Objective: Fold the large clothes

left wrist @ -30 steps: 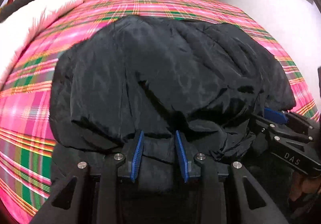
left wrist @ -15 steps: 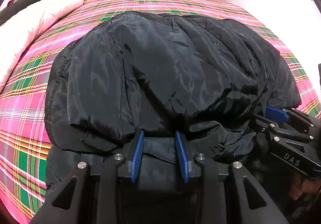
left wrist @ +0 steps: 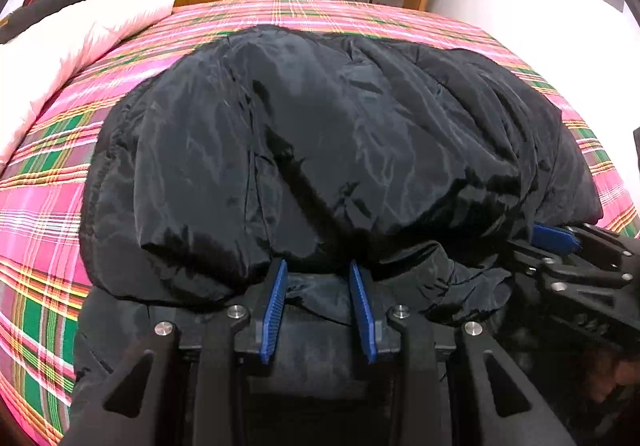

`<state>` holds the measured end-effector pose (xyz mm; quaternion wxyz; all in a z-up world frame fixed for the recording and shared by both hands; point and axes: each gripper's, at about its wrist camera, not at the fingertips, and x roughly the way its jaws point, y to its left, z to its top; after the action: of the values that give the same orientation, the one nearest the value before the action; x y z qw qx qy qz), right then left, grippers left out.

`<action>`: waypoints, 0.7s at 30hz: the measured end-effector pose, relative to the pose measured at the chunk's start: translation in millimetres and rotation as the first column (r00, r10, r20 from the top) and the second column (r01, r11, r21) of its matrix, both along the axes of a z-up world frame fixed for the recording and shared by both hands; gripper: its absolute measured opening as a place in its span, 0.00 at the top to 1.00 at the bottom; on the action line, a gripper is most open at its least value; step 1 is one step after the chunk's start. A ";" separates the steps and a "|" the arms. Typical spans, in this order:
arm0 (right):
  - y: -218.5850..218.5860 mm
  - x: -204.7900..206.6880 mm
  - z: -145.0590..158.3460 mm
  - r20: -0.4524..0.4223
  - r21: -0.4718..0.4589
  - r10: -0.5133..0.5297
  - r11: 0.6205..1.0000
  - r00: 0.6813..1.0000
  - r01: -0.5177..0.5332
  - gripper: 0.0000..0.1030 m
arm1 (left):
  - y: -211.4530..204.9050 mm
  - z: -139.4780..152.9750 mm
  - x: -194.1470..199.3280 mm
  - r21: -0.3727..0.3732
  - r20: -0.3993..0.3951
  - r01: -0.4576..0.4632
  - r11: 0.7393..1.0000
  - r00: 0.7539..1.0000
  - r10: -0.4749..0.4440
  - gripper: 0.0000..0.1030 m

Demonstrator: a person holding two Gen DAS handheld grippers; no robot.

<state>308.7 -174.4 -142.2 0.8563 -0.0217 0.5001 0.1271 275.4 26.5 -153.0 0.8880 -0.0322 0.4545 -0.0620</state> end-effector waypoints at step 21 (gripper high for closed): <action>-64.9 -178.2 103.2 0.145 0.142 -0.099 0.987 0.985 0.078 0.55 | -1.6 124.6 -180.4 0.011 0.132 -0.022 1.000 0.991 0.021 0.67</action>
<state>130.5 -239.3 -39.1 0.8961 0.0495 0.4243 0.1208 95.1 24.9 -28.4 0.9170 -0.0276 0.3946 -0.0516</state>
